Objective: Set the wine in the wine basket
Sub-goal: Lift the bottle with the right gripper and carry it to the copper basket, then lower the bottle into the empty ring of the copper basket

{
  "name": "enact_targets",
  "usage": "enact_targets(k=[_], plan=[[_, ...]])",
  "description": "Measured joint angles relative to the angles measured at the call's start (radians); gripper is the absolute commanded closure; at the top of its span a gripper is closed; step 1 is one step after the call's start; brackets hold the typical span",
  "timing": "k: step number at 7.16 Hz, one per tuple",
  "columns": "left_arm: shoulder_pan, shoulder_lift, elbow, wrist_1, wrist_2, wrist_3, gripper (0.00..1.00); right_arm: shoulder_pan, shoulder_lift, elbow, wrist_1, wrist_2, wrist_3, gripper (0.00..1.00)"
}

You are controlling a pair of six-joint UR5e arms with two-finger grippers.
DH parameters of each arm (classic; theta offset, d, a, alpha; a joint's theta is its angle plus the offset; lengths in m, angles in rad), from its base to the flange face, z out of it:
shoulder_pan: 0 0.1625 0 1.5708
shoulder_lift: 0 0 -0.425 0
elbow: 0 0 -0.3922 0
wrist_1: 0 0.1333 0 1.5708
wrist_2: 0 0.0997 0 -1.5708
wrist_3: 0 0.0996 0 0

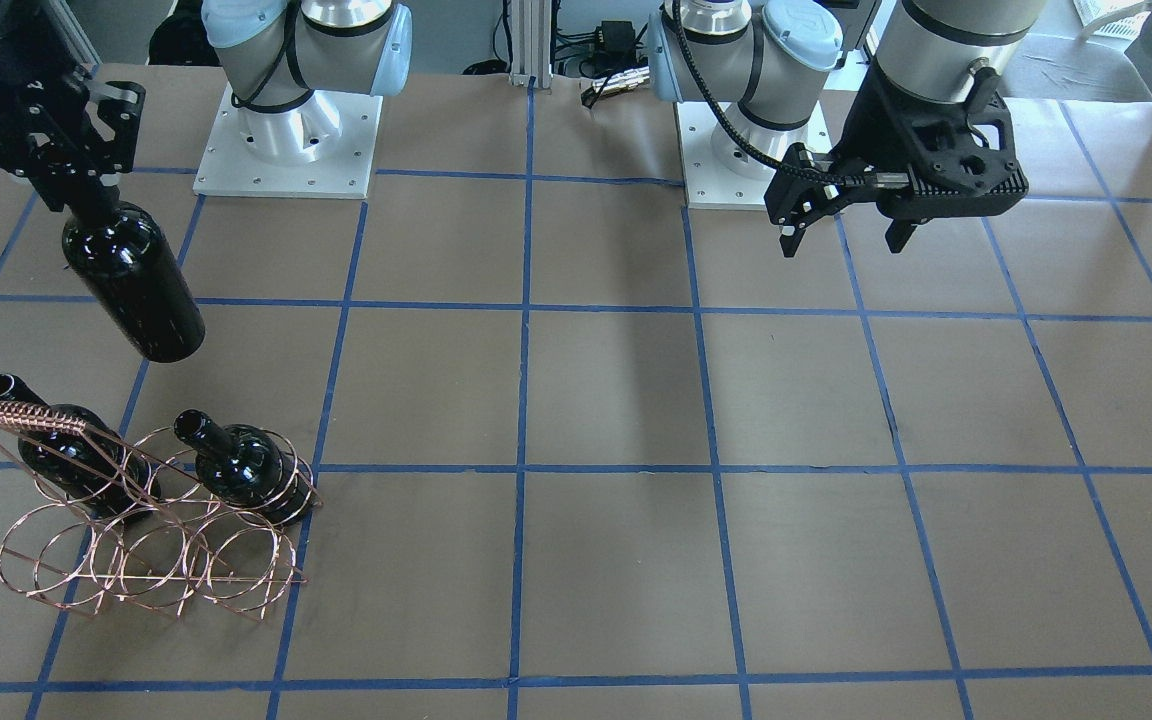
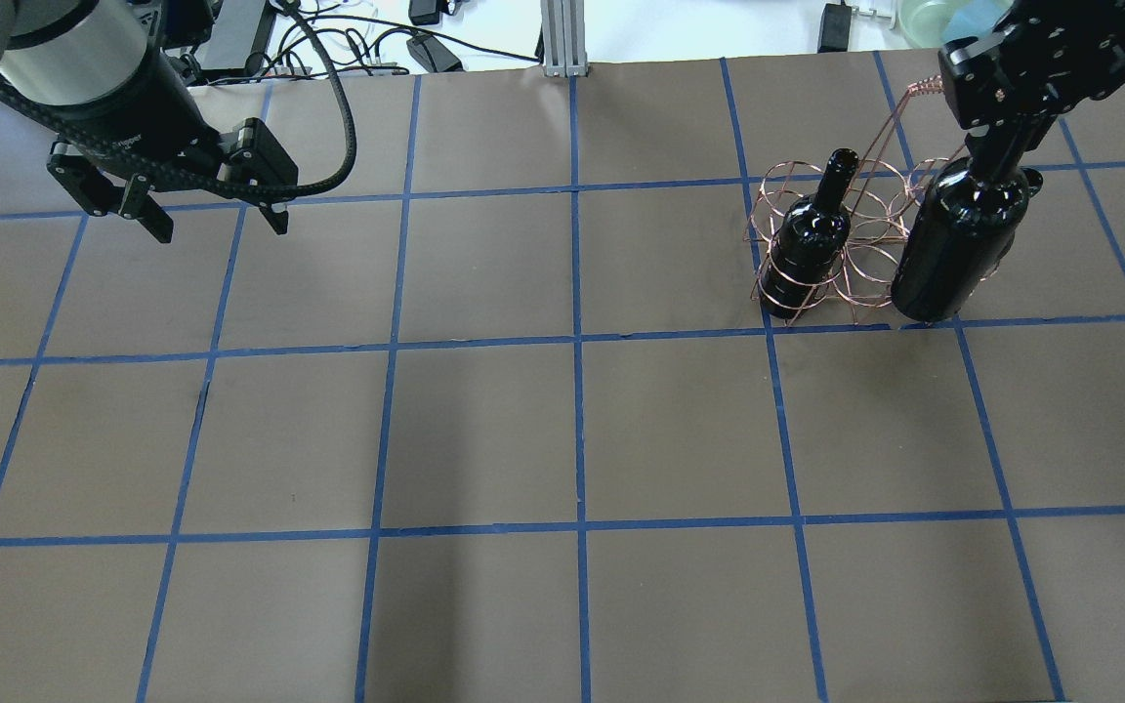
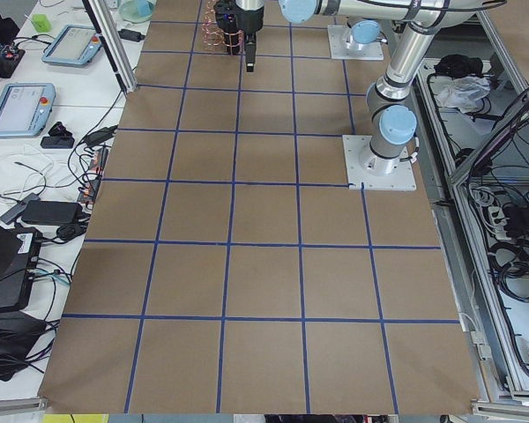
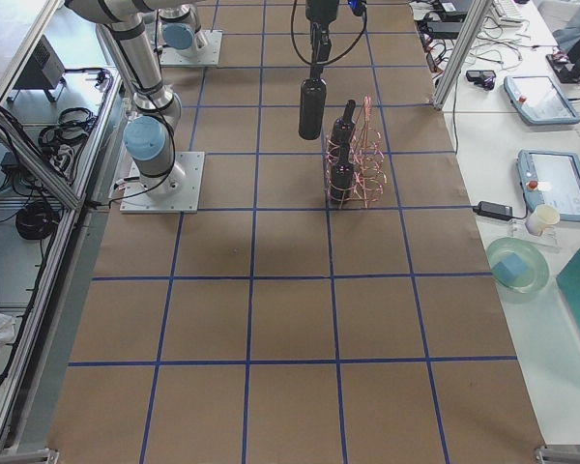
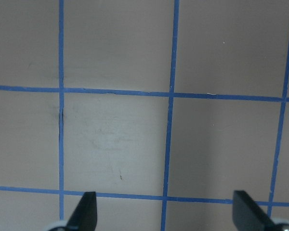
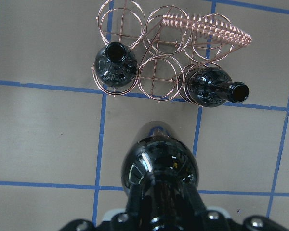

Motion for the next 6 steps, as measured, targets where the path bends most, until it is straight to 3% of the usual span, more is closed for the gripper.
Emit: enact_targets(k=[4,6], plan=[[0.0,0.029,-0.04,-0.003,-0.001,0.017,0.0,-0.046,0.049,0.042,-0.189,0.039,-0.075,1.0],[0.004,0.03,-0.041,-0.005,0.0,0.026,0.0,-0.05,0.082,0.038,-0.227,0.062,-0.089,1.0]])
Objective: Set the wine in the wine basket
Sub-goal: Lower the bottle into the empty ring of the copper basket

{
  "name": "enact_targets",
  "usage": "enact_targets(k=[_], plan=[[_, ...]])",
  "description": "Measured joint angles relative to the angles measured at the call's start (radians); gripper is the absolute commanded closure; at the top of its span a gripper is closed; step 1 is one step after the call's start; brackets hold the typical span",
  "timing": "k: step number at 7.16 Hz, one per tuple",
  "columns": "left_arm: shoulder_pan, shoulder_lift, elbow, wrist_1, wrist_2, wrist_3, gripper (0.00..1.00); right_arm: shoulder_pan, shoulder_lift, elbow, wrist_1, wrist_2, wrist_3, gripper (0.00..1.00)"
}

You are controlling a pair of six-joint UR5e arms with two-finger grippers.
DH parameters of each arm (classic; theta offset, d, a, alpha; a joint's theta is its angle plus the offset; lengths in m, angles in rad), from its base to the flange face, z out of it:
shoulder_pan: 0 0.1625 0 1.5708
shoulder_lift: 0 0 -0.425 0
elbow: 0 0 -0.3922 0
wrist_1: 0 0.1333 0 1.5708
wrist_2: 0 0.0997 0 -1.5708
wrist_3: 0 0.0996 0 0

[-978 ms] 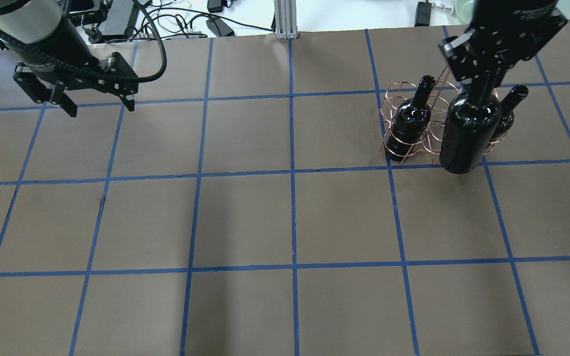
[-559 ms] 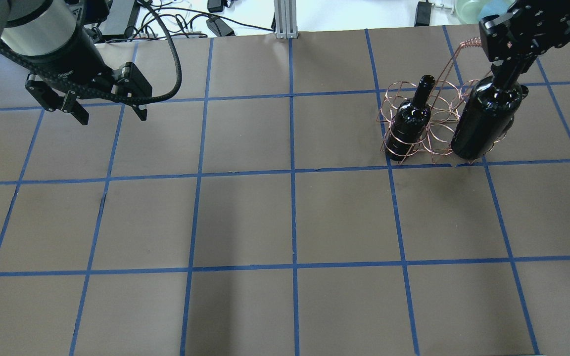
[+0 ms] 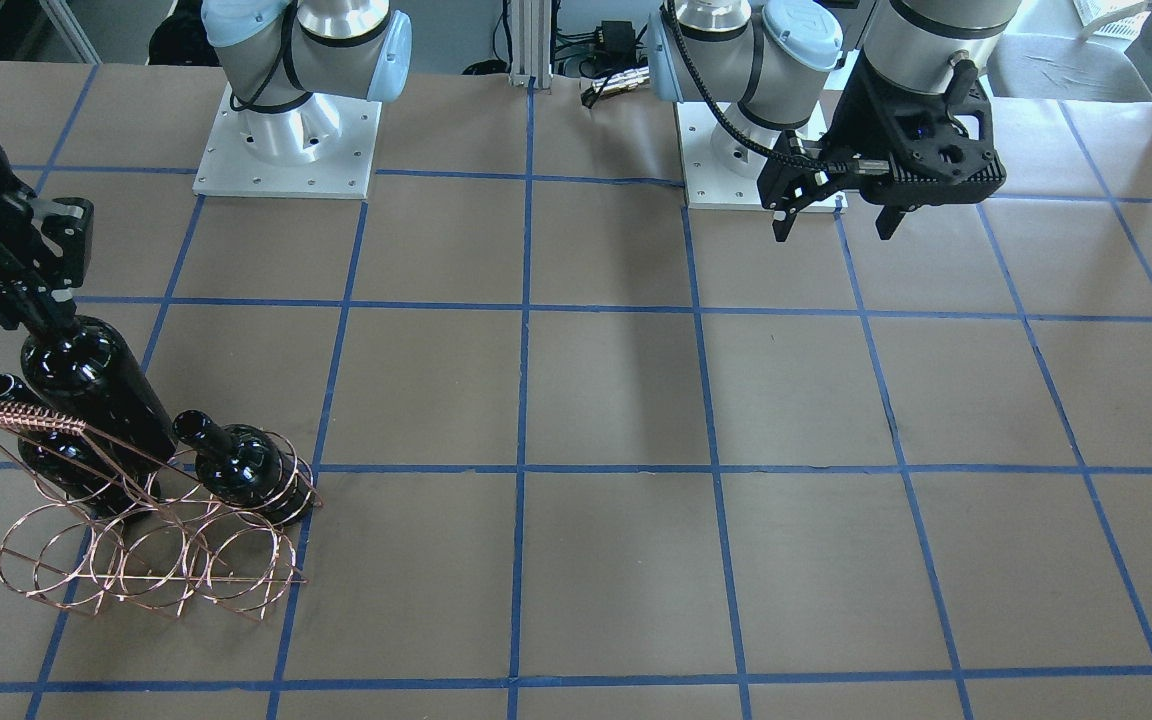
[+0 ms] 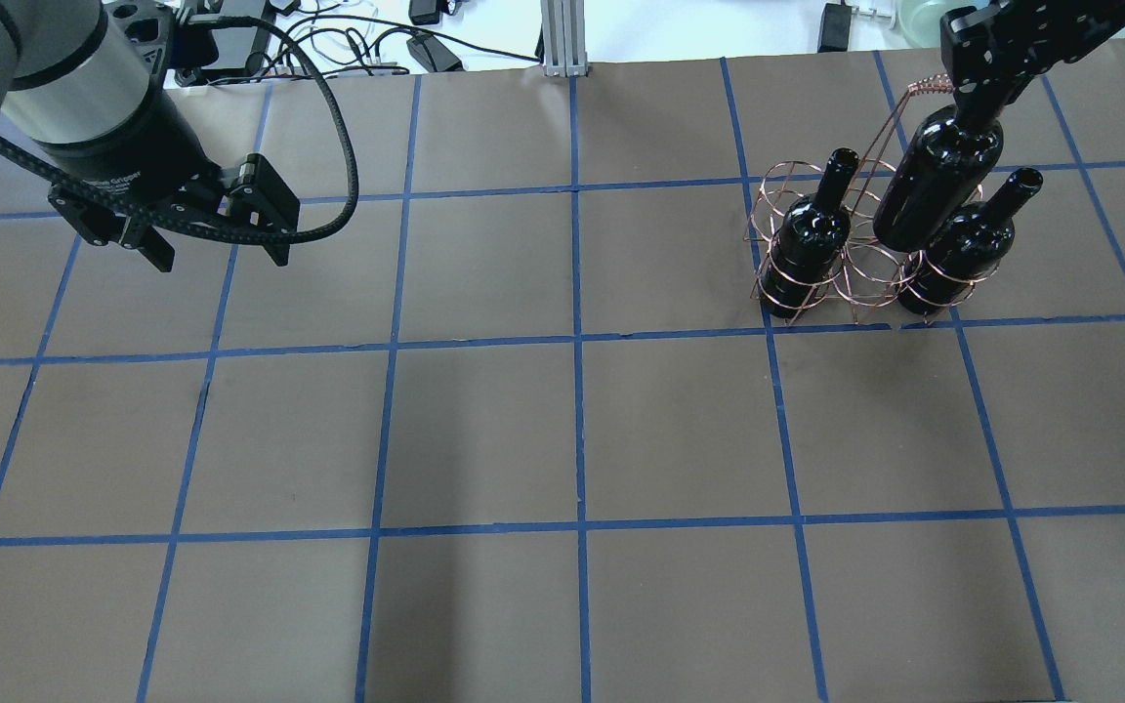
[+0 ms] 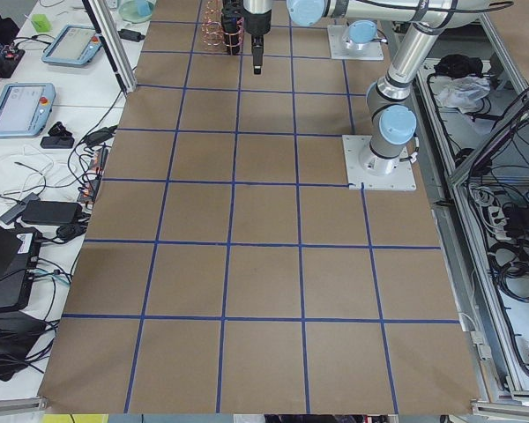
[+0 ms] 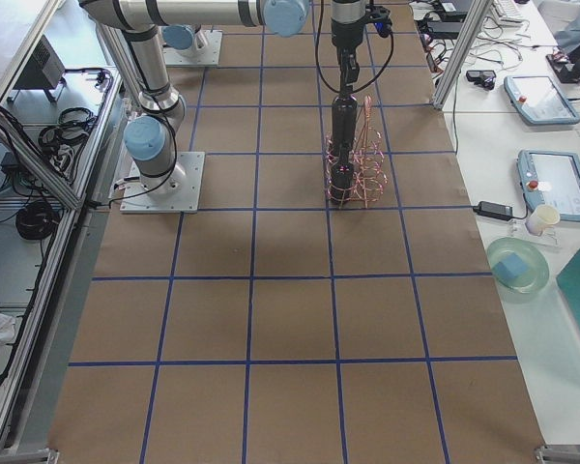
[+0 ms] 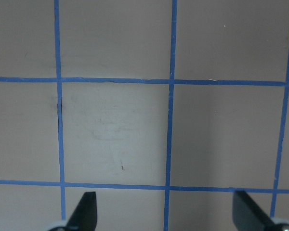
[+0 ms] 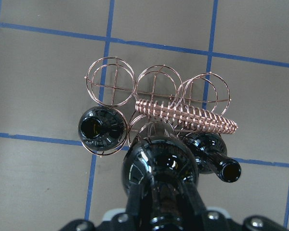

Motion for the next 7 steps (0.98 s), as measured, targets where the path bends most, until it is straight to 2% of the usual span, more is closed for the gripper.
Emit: enact_targets(k=[7], plan=[[0.003,-0.004,-0.002,0.0,0.0,0.002,0.0,-0.031,0.059,-0.011,0.001,0.059,-0.162,1.0]])
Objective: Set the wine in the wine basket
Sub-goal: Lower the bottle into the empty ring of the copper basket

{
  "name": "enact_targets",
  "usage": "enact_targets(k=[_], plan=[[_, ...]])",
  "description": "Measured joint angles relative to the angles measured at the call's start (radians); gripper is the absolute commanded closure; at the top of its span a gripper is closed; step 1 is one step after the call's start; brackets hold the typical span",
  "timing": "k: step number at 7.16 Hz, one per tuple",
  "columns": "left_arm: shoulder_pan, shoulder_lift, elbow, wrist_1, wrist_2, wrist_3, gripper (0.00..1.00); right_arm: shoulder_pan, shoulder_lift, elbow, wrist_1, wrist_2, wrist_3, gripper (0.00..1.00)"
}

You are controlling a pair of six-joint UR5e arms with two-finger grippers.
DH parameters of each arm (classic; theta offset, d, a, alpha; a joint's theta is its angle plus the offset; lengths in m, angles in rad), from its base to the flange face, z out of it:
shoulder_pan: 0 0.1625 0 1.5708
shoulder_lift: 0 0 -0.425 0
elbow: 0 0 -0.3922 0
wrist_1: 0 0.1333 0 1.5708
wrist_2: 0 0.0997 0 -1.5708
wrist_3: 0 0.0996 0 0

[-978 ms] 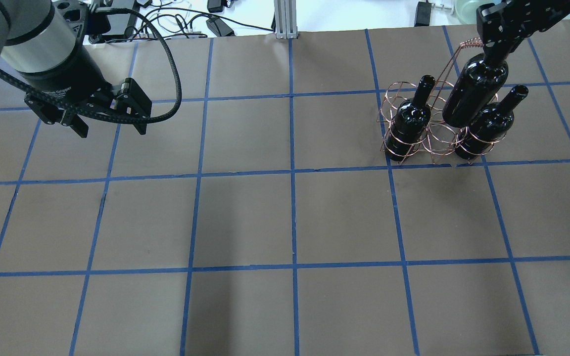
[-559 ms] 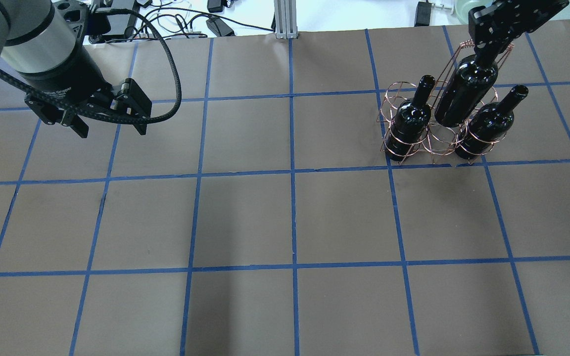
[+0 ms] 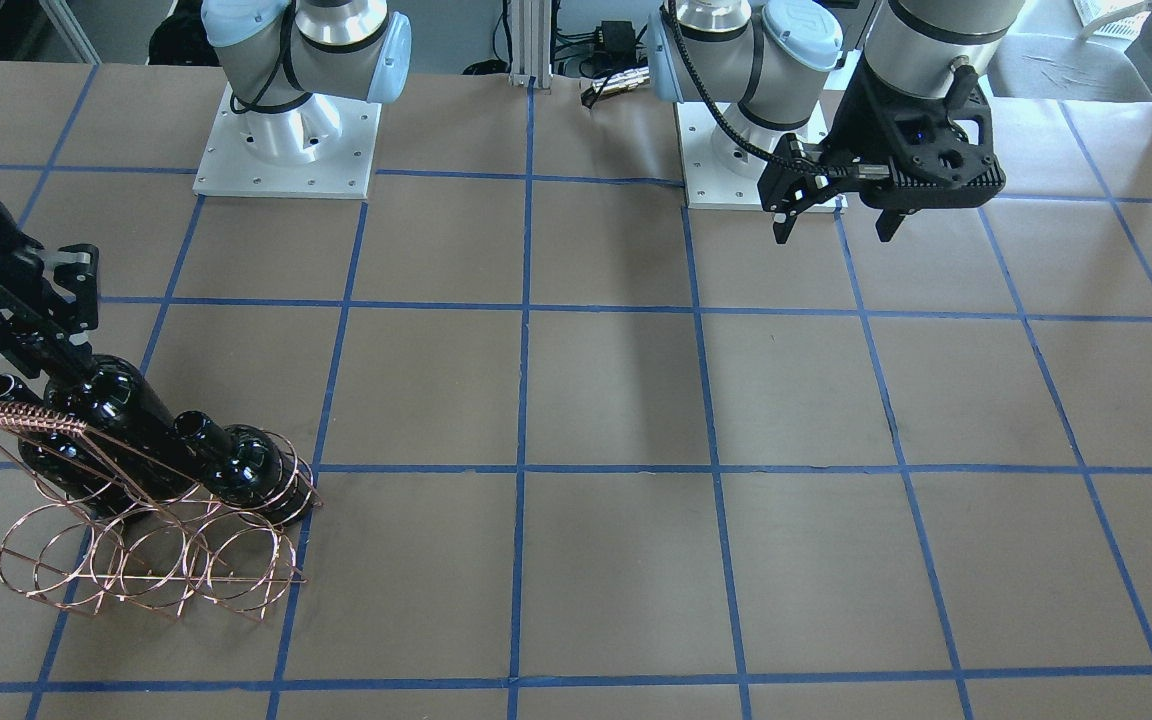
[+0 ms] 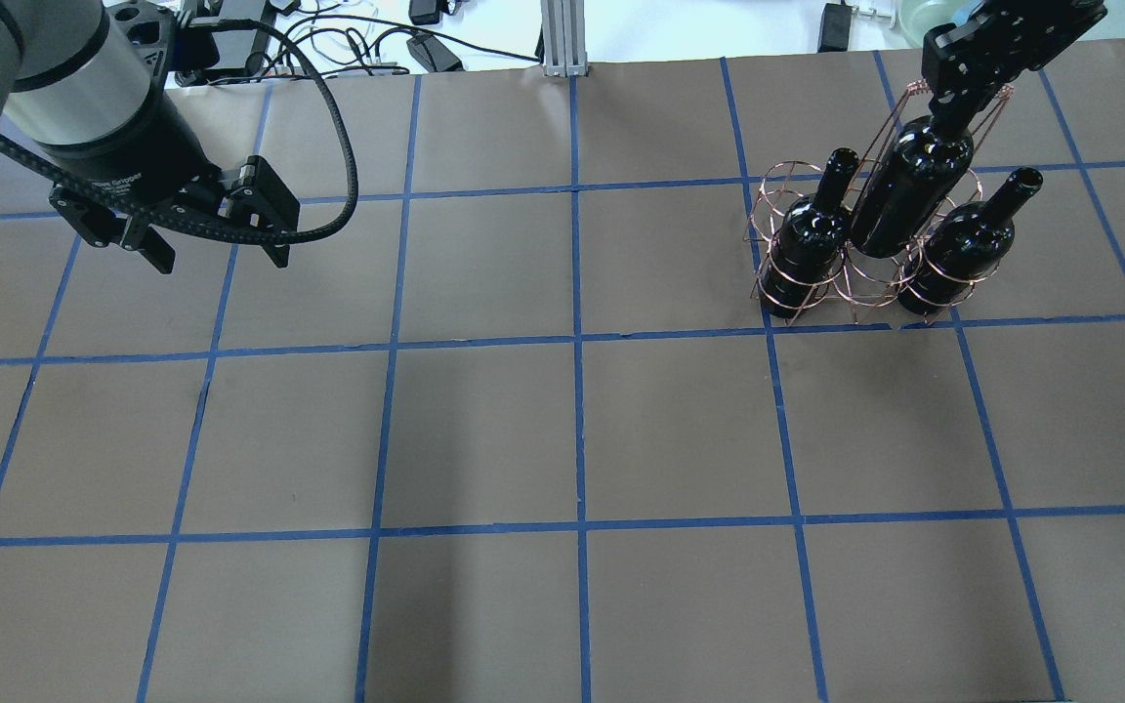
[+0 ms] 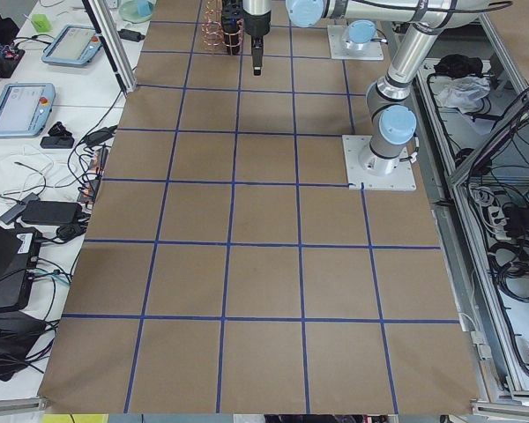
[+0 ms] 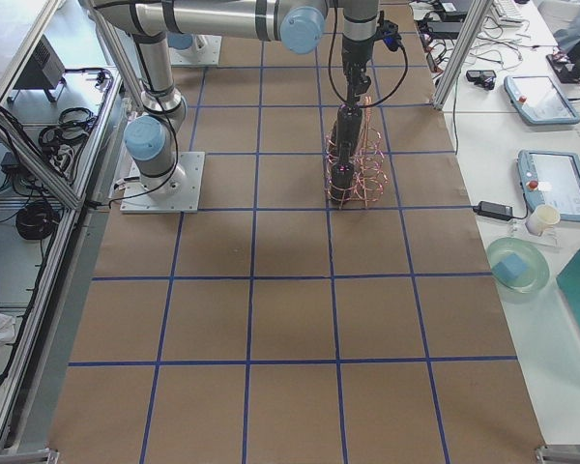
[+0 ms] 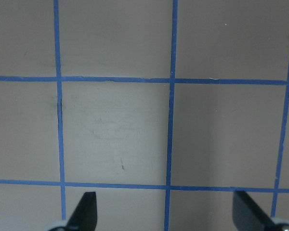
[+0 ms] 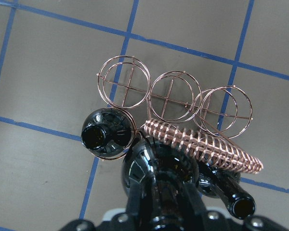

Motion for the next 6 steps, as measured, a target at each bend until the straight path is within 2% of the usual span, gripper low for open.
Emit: enact_targets(k=[6], plan=[[-0.004,-0.006,-0.005,0.002,0.0,-0.001,0.0,-0.015,0.007,0.014,0.0,-0.002,-0.031,1.0]])
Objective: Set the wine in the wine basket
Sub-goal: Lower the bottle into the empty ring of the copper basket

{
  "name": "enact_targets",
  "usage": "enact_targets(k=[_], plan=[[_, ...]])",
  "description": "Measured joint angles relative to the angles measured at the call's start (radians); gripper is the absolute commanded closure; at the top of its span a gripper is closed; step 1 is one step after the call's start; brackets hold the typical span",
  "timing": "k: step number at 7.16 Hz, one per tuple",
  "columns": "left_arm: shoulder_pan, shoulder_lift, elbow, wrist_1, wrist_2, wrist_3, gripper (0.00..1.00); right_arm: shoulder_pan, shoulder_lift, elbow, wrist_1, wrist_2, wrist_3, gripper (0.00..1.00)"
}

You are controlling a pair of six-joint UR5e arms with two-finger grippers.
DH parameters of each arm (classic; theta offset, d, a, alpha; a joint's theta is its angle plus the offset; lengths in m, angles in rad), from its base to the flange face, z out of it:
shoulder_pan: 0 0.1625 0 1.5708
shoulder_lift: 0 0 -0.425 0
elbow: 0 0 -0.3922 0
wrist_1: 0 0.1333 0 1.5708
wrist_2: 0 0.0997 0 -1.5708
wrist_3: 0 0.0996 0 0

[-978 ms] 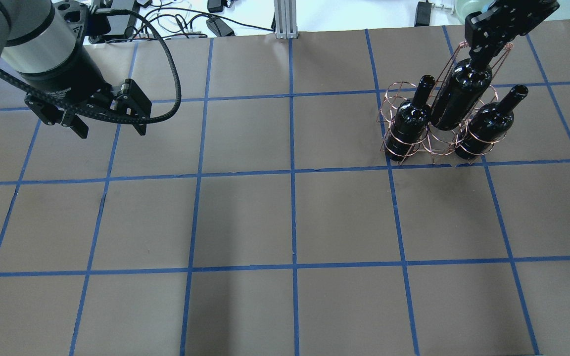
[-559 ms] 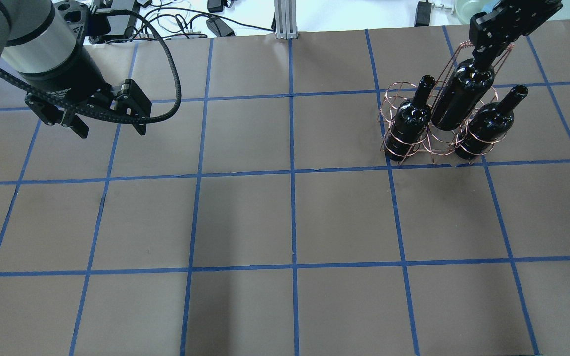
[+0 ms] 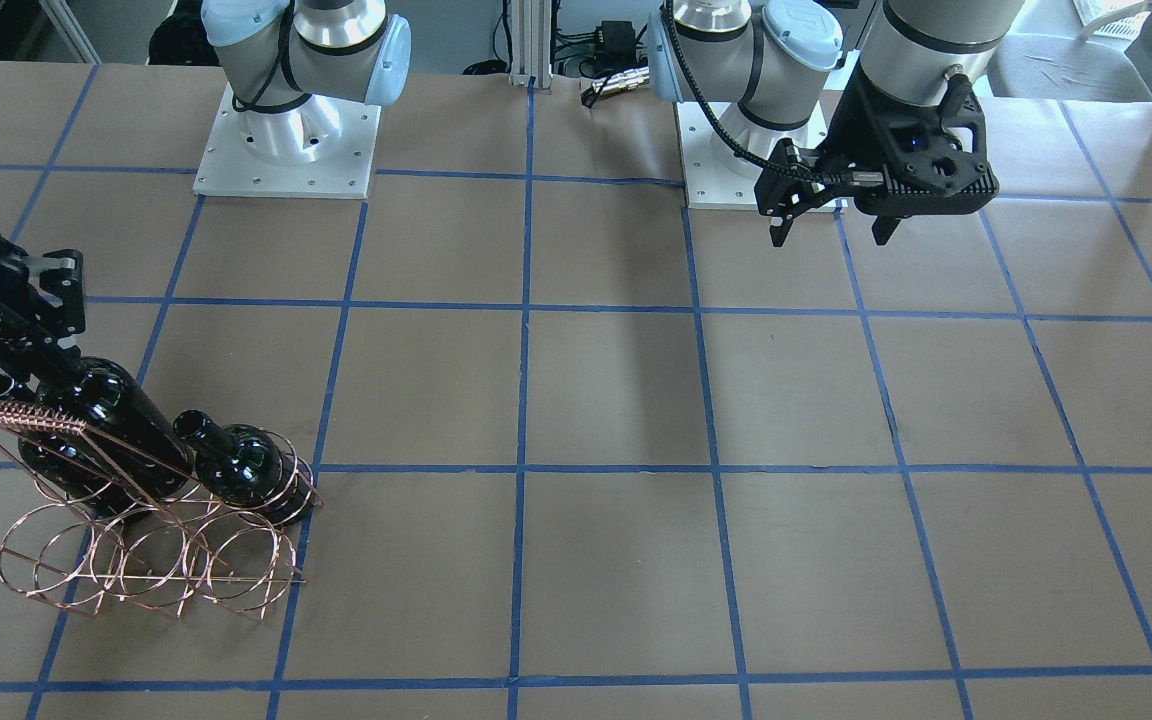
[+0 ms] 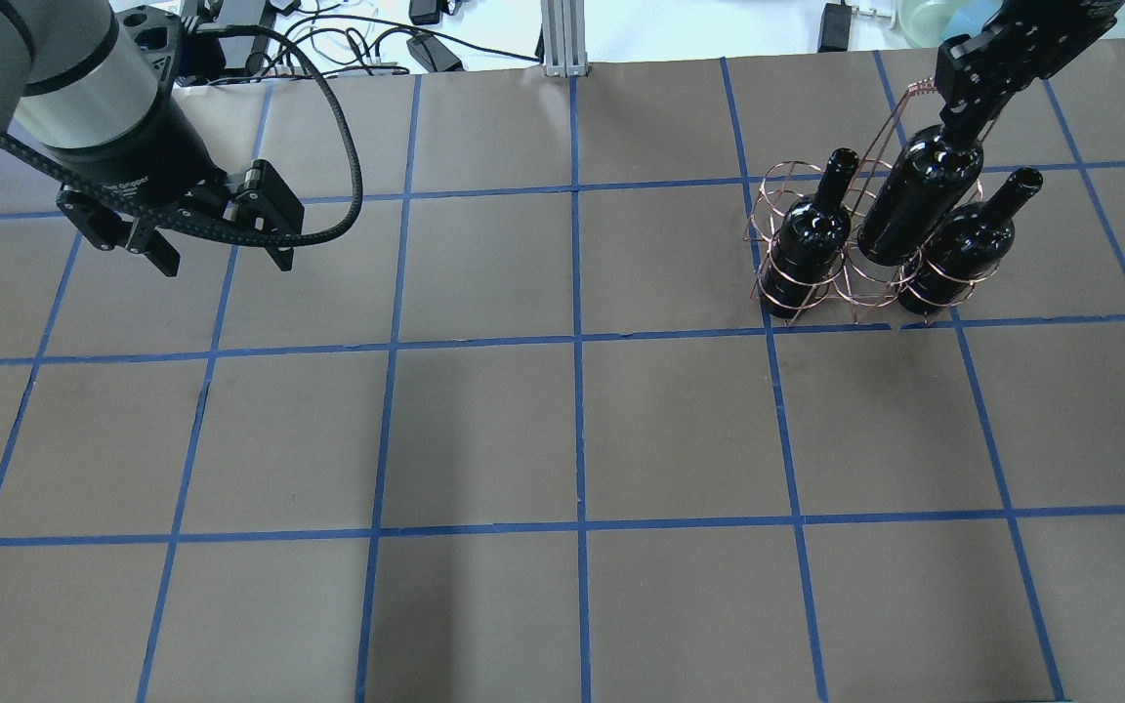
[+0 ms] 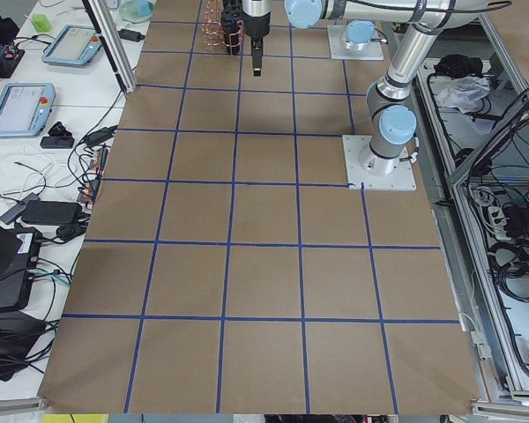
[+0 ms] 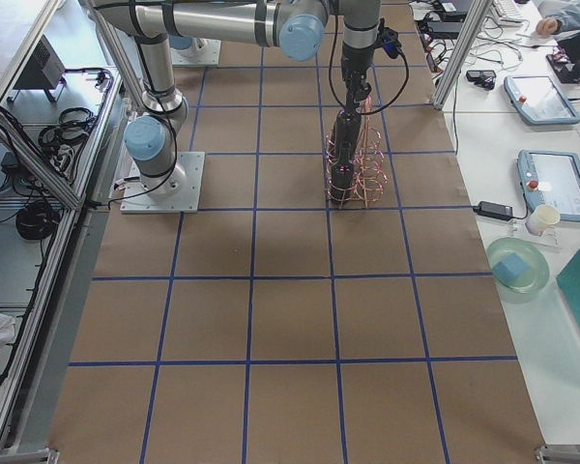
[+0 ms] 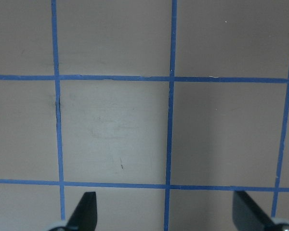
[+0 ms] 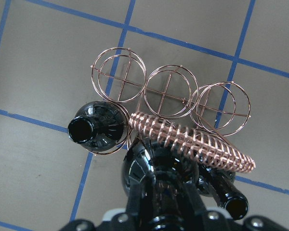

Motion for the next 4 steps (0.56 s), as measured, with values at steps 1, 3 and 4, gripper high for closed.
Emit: enact_targets(k=[1,3,4], plan=[[0.001,-0.001,0.0,0.001,-0.001,0.0,0.0,0.0,0.007,0.001,-0.002,0.0,0.0,1.0],[0.005,0.003,-0.001,-0.002,0.002,0.0,0.0,0.0,0.011,0.0,-0.006,0.005,0.002,1.0],[0.007,0.004,-0.001,-0.003,0.004,0.001,0.0,0.001,0.018,0.001,-0.008,0.005,0.001,1.0]])
